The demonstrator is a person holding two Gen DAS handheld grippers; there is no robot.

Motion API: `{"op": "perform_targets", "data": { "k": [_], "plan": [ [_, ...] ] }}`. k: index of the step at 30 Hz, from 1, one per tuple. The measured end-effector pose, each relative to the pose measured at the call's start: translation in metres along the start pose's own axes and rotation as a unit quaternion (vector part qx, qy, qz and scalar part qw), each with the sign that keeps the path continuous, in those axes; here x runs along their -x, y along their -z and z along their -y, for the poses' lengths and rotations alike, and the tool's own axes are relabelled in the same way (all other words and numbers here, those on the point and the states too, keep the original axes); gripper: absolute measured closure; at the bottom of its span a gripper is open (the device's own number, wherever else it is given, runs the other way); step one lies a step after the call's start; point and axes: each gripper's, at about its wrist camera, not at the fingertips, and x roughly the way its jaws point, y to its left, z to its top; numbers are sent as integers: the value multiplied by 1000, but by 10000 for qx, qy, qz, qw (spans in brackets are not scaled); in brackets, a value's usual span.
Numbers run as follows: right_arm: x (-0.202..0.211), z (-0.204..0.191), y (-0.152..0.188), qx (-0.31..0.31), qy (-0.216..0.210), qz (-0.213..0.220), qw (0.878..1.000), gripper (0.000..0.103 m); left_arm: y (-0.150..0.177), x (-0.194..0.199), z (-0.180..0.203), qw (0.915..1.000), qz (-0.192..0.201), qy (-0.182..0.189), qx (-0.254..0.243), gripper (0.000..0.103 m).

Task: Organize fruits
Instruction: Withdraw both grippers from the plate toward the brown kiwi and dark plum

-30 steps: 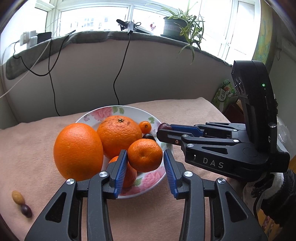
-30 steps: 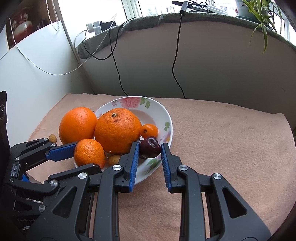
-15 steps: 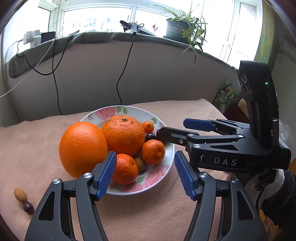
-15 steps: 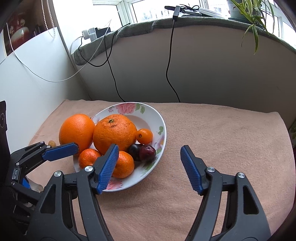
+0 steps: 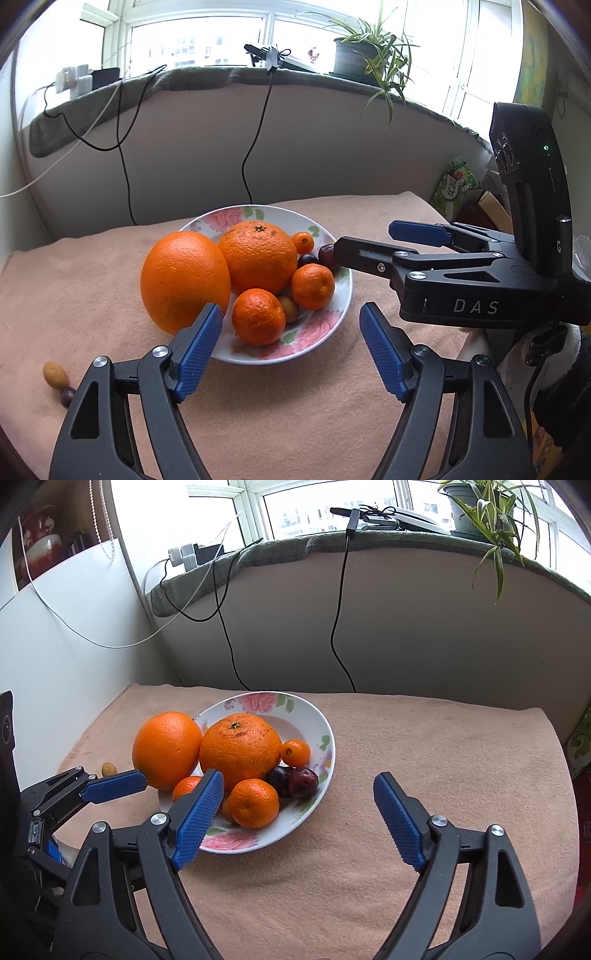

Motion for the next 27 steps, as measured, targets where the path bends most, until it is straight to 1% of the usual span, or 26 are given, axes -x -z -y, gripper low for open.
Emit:
{"op": "perform_targets", "data": {
  "k": [3,5,14,23,27],
  "plan": [
    [5,-7,2,28,-17,37,10000,15,4,6,-6,10000,6,-47,33,26],
    [7,-13,4,30,-32,52,10000,15,6,11,-12,9999,13,-78,88,23],
    [15,-49,14,186,-192,103,9996,15,24,32,-44,9991,22,-298,302,23],
    [16,-97,22,510,-536,103,9972,15,53,54,-96,9960,-38,-617,650,23],
    [10,-121,27,714,-704,7,9950,15,63,63,-119,9938,-61,-811,761,23]
  ]
}}
